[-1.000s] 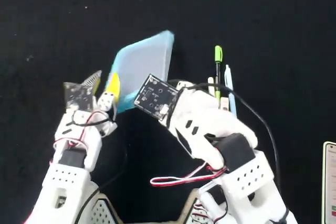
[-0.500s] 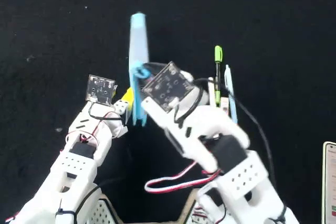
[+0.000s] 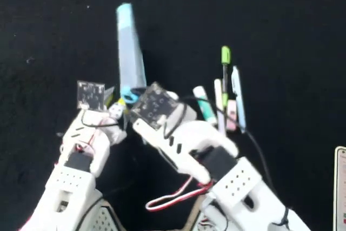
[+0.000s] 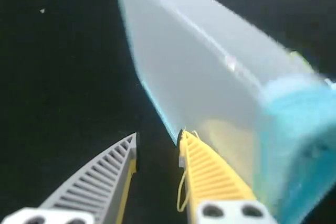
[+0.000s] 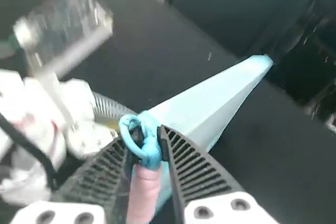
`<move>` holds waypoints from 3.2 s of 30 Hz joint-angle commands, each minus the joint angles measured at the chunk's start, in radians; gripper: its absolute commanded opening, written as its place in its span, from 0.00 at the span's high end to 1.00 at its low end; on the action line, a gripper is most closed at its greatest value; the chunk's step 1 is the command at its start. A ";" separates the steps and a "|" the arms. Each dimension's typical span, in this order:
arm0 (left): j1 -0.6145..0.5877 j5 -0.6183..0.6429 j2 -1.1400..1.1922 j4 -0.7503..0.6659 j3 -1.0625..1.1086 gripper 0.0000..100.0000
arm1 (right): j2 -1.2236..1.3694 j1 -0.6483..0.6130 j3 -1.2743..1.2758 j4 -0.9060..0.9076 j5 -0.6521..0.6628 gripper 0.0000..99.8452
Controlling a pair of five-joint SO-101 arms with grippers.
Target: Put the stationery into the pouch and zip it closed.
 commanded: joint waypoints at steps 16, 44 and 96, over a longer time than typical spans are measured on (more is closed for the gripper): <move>-0.160 -0.276 -0.612 0.689 -0.156 0.86 | -0.015 -0.097 0.205 -0.178 -0.012 0.99; 0.151 -0.123 -0.580 0.281 0.179 0.86 | -0.005 -0.051 -0.160 0.029 -0.005 0.99; -0.079 -0.114 -0.589 0.876 -0.231 0.86 | -0.016 -0.037 -0.021 0.416 0.173 0.99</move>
